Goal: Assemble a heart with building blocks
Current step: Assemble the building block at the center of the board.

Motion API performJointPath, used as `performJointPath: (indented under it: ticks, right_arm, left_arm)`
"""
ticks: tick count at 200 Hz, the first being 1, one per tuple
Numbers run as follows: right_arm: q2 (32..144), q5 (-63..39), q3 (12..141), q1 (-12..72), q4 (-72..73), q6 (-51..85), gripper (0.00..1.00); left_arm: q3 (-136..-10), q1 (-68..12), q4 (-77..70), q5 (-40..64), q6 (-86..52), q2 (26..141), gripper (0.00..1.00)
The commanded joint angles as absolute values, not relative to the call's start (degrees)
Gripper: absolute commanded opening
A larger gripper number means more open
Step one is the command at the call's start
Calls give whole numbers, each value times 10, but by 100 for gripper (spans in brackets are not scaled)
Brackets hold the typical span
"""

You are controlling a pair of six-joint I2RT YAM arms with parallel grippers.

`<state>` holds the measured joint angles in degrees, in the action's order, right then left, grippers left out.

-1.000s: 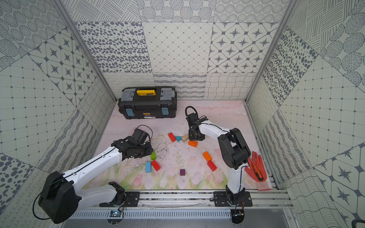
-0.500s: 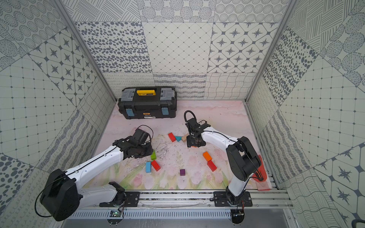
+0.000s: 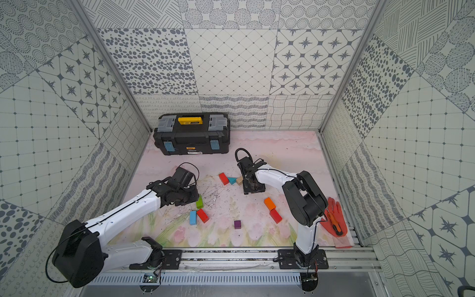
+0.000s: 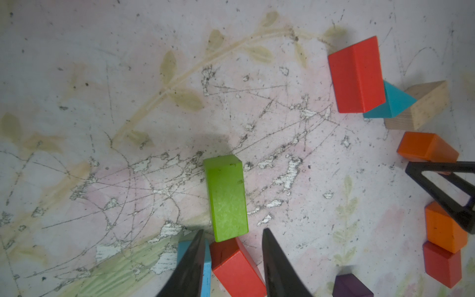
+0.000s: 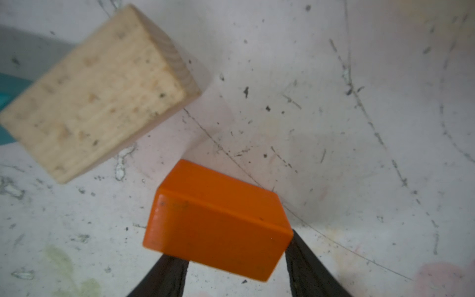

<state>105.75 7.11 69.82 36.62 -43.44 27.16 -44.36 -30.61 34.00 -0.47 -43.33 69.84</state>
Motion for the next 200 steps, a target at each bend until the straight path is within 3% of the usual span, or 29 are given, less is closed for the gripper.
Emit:
performJointPath:
  ticks: [1,69,200]
  right_arm:
    - [1065,73,715,366,-427,298,61]
    - [1076,66,728,366,-414,348,54]
    - [1093,86,754,363,-438,386,53]
  left_arm:
    - [-448,-305,336,-5,-426,699,37]
    - [-438,-303,332,-5,-428,690,37]
    - [-432,-303,329,-4,-428,688,37]
